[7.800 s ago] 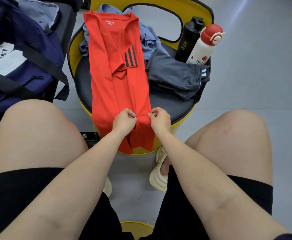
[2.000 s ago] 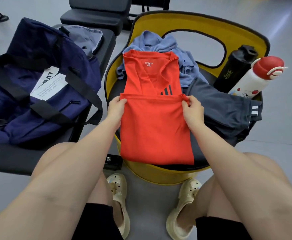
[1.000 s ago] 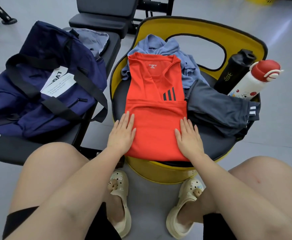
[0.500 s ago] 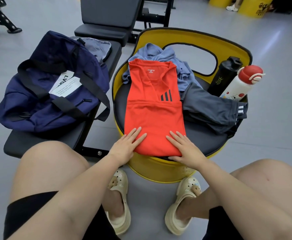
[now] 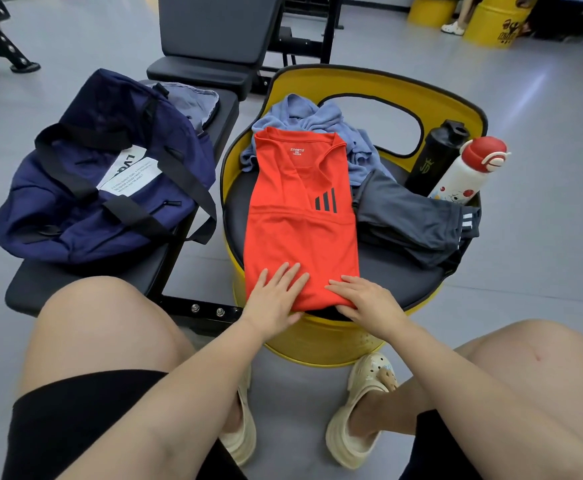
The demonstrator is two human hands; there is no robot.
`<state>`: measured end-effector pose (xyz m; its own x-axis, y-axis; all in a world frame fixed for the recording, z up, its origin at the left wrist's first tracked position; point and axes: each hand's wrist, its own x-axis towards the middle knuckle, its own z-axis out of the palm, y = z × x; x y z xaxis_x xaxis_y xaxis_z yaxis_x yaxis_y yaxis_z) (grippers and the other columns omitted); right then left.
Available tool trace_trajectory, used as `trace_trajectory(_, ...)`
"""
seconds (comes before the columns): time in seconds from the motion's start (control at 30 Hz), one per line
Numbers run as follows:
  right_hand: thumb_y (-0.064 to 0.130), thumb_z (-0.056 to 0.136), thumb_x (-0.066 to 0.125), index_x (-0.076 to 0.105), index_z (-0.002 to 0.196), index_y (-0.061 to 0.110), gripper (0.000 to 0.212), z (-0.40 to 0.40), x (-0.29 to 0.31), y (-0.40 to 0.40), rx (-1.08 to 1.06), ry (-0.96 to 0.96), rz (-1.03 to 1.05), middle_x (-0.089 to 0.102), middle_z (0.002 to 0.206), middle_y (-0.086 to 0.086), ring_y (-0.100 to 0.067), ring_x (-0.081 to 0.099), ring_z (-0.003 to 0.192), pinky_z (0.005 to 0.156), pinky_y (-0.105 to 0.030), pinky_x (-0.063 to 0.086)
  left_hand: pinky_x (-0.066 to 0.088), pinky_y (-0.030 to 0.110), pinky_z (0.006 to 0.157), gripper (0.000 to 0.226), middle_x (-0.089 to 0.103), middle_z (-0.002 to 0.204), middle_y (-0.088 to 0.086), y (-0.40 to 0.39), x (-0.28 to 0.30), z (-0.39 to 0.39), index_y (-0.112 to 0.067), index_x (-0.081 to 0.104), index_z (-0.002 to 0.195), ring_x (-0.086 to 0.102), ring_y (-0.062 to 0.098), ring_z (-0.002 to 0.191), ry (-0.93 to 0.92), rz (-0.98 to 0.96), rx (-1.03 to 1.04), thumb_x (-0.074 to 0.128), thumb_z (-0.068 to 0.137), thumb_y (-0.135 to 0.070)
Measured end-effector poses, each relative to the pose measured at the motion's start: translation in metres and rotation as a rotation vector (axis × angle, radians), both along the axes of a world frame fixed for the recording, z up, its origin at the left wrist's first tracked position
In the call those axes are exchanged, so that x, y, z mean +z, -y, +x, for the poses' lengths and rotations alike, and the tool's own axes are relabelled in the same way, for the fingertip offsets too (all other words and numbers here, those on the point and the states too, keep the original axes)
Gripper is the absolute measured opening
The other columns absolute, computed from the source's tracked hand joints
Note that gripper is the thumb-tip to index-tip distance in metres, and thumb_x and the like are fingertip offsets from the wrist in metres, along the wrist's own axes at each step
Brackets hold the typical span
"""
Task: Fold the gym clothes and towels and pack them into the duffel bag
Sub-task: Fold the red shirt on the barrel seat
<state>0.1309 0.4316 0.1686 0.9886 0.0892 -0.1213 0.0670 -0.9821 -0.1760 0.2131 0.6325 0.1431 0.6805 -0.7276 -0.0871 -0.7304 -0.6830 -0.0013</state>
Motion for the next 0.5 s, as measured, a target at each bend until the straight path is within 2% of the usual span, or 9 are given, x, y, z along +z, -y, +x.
trace_trajectory(0.07,0.036,0.098,0.049,0.039,0.143,0.034,0.047,-0.003,0.003,-0.001,0.000,-0.007,-0.007,0.038,0.149,0.017,-0.008,0.027,0.142,0.108,-0.026,0.029,0.017,0.044,0.115,0.068,0.016,0.158,0.004,-0.004,0.005,0.001,-0.020,0.021,0.149,0.016,0.022,0.145,0.017,-0.038,0.001,0.055,0.091,-0.024)
trace_trajectory(0.1,0.035,0.098,0.048,0.039,0.144,0.034,0.047,-0.004,0.004,-0.001,-0.010,-0.011,-0.010,0.039,0.149,0.015,-0.008,0.028,0.141,0.107,-0.026,0.030,0.028,0.045,0.110,0.066,0.030,0.152,0.008,-0.008,0.008,0.002,-0.017,0.033,0.144,0.031,0.025,0.140,0.034,-0.070,-0.028,0.061,0.084,-0.013)
trace_trajectory(0.17,0.034,0.099,0.047,0.039,0.144,0.031,0.047,-0.007,0.007,-0.002,-0.028,-0.016,-0.028,0.041,0.149,0.011,-0.009,0.031,0.140,0.105,-0.026,0.032,0.052,0.042,0.084,0.068,0.058,0.125,0.013,-0.018,0.010,0.005,-0.012,0.055,0.122,0.060,0.030,0.109,0.078,-0.142,-0.066,0.076,0.059,0.003)
trace_trajectory(0.2,0.033,0.099,0.047,0.039,0.144,0.030,0.046,-0.009,0.009,-0.002,-0.032,-0.016,-0.039,0.042,0.148,0.010,-0.010,0.033,0.139,0.104,-0.027,0.033,0.054,0.039,0.072,0.067,0.061,0.116,0.013,-0.024,0.009,0.006,-0.010,0.057,0.115,0.064,0.031,0.097,0.084,-0.176,-0.057,0.077,0.054,0.007)
trace_trajectory(0.23,0.032,0.099,0.047,0.040,0.144,0.028,0.045,-0.011,0.010,-0.001,-0.037,-0.014,-0.046,0.044,0.147,0.009,-0.011,0.036,0.137,0.102,-0.028,0.035,0.053,0.039,0.070,0.062,0.058,0.117,0.013,-0.030,0.012,0.005,-0.009,0.056,0.117,0.063,0.033,0.096,0.027,-0.206,-0.025,0.072,0.060,0.009)
trace_trajectory(0.3,0.029,0.099,0.047,0.043,0.142,0.026,0.043,-0.016,0.013,-0.001,-0.055,-0.009,-0.050,0.048,0.143,0.009,-0.014,0.043,0.132,0.097,-0.031,0.039,0.049,0.041,0.076,0.050,0.047,0.131,0.007,-0.039,0.018,0.003,-0.011,0.049,0.129,0.055,0.032,0.107,-0.061,-0.230,0.053,0.054,0.081,0.002)
trace_trajectory(0.33,0.027,0.099,0.046,0.044,0.141,0.026,0.042,-0.018,0.014,0.000,-0.066,-0.007,-0.047,0.050,0.142,0.009,-0.015,0.046,0.130,0.096,-0.032,0.040,0.047,0.041,0.078,0.047,0.044,0.133,0.003,-0.043,0.020,0.003,-0.014,0.046,0.132,0.053,0.031,0.109,-0.104,-0.226,0.083,0.050,0.086,-0.003)
trace_trajectory(0.5,0.014,0.098,0.045,0.048,0.138,0.023,0.041,-0.028,0.015,0.004,-0.120,0.017,0.024,0.051,0.141,0.006,-0.019,0.049,0.128,0.097,-0.034,0.042,0.045,0.039,0.084,0.037,0.055,0.123,0.003,-0.057,0.035,-0.003,-0.016,0.048,0.124,0.056,0.032,0.107,-0.215,-0.332,0.192,0.047,0.088,-0.007)
